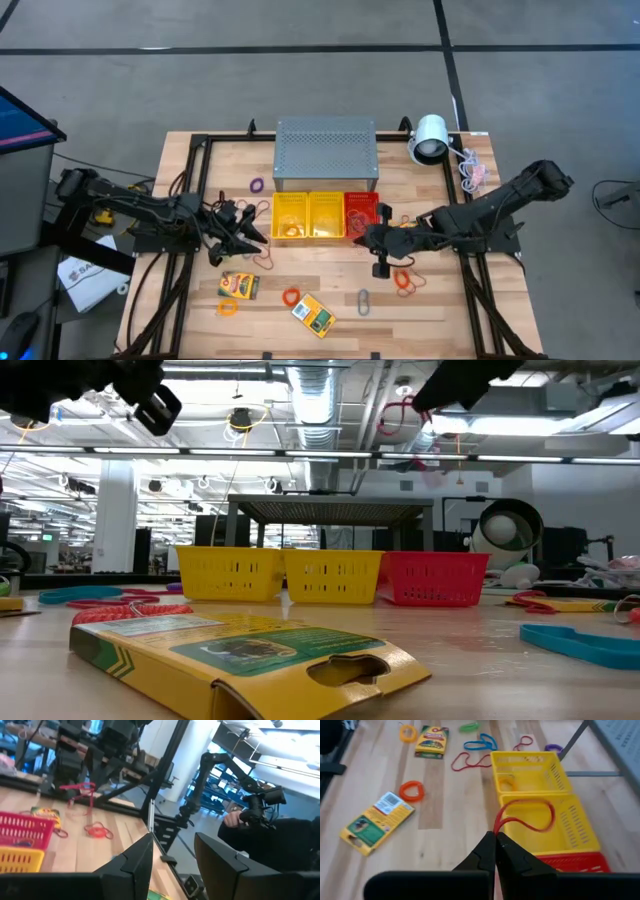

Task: Pick & Place Office Desk Supplies
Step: Put the red rubber band into the red bin

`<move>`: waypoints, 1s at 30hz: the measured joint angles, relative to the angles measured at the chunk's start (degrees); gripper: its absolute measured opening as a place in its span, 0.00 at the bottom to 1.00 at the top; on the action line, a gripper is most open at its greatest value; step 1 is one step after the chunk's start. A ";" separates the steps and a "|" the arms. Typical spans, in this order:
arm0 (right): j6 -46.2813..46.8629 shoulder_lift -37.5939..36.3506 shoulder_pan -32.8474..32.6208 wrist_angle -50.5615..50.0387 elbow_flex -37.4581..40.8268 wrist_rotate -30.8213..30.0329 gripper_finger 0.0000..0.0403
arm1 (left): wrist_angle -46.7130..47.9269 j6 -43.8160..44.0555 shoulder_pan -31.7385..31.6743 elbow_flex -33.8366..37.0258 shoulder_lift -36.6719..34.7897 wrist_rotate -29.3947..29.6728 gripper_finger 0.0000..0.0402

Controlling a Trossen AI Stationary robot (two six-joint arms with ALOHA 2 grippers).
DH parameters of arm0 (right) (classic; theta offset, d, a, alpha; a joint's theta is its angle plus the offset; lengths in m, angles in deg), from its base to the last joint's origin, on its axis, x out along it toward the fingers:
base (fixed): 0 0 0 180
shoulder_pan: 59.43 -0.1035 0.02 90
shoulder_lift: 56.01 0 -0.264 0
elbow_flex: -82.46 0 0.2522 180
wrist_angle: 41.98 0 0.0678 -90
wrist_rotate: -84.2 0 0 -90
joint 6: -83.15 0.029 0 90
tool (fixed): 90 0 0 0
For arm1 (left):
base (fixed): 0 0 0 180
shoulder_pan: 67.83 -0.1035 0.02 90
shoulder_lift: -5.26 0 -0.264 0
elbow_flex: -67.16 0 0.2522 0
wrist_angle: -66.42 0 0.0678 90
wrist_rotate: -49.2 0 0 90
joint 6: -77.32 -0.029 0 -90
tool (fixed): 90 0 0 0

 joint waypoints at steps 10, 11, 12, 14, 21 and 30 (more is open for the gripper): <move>-9.59 0.00 7.65 -0.12 0.00 0.97 0.00 | -7.19 -2.42 -0.75 0.00 4.74 1.74 0.35; -10.32 0.00 8.71 -0.37 0.00 1.10 0.00 | -7.29 -2.44 -0.96 0.00 4.78 2.05 0.35; -10.78 0.00 9.74 -0.70 0.00 1.16 0.00 | -7.27 -2.44 -1.19 0.00 4.81 2.17 0.35; -11.49 0.00 11.96 -1.18 0.00 2.26 0.00 | -7.27 -2.62 -1.51 0.00 4.81 2.46 0.35; -12.37 0.00 18.50 -6.08 0.00 3.73 0.00 | -7.25 -5.46 -1.62 0.00 4.81 2.47 0.35; -10.96 1.31 22.00 -7.84 1.53 7.20 0.00 | -7.23 -5.46 -1.62 0.00 4.81 2.40 0.35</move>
